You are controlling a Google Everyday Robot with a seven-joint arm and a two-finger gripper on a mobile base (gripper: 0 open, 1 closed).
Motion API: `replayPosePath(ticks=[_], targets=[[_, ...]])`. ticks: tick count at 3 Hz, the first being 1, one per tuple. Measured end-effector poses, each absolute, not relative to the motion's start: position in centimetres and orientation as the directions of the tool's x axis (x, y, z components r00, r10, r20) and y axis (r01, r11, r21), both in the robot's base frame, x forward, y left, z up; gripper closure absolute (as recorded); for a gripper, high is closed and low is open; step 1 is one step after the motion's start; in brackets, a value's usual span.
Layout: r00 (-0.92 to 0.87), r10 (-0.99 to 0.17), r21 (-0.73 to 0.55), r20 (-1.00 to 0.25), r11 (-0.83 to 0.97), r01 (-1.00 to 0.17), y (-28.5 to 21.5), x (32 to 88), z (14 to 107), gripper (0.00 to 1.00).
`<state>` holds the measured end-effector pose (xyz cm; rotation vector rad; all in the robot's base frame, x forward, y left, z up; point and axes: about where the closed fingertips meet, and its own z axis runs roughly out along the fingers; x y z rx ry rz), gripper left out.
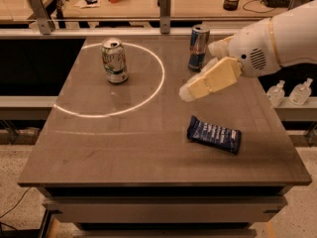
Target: Knock 7up can over
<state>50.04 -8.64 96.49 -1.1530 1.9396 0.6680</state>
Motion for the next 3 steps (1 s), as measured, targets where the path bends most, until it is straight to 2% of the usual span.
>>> replayPosePath(ticks=[2,3], targets=[[-0.316,-0.333,0.108,-0.889,0.517,-0.849,-3.2,54.5,94.2,0.0],[-0.256,-0.246,0.09,-0.935,0.532,-0.842,-1.2,56.5,93.6,0.0]])
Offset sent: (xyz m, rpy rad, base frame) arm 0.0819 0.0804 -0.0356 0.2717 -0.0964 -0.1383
